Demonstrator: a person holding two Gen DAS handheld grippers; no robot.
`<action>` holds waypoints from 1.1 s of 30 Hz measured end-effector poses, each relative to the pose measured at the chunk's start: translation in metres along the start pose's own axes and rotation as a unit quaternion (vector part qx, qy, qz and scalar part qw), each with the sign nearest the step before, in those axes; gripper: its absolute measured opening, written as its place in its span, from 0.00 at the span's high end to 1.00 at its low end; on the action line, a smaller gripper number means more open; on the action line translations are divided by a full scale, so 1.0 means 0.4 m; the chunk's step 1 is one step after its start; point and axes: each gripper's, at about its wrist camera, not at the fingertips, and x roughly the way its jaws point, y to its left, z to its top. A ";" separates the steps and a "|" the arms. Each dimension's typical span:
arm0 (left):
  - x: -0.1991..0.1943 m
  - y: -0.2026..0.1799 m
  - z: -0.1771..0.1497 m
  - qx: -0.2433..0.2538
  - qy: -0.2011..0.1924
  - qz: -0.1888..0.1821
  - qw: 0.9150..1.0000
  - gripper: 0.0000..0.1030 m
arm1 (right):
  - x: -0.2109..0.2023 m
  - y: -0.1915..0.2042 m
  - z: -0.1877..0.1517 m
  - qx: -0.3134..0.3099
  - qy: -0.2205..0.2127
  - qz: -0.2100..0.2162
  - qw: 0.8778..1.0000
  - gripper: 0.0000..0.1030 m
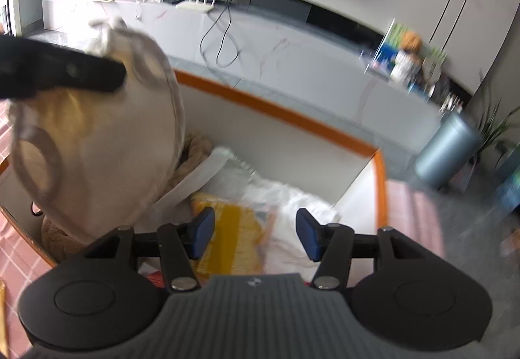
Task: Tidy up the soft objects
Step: 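Open both tools to drop the pouch and packet into the box, then move the left tool to the yellow cloth and close on it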
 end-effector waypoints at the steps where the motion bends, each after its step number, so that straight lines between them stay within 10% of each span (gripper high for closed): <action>1: 0.008 0.000 -0.002 0.001 0.005 0.005 1.000 0.91 | -0.006 0.001 -0.003 -0.005 -0.005 -0.005 1.000 0.45; 13: 0.067 -0.044 -0.059 0.084 0.056 0.069 0.992 0.87 | -0.047 0.001 -0.051 -0.005 -0.019 -0.018 1.000 0.44; 18: 0.068 -0.051 -0.065 0.101 0.064 0.078 0.990 0.66 | -0.054 0.006 -0.056 -0.010 -0.021 -0.019 1.000 0.42; 27: -0.014 -0.055 -0.040 0.086 -0.004 0.072 0.994 0.37 | -0.107 0.019 -0.060 -0.024 -0.054 -0.045 0.997 0.36; 33: -0.097 -0.058 -0.025 0.072 -0.041 0.061 0.995 0.36 | -0.181 0.029 -0.084 -0.016 -0.078 -0.039 0.996 0.34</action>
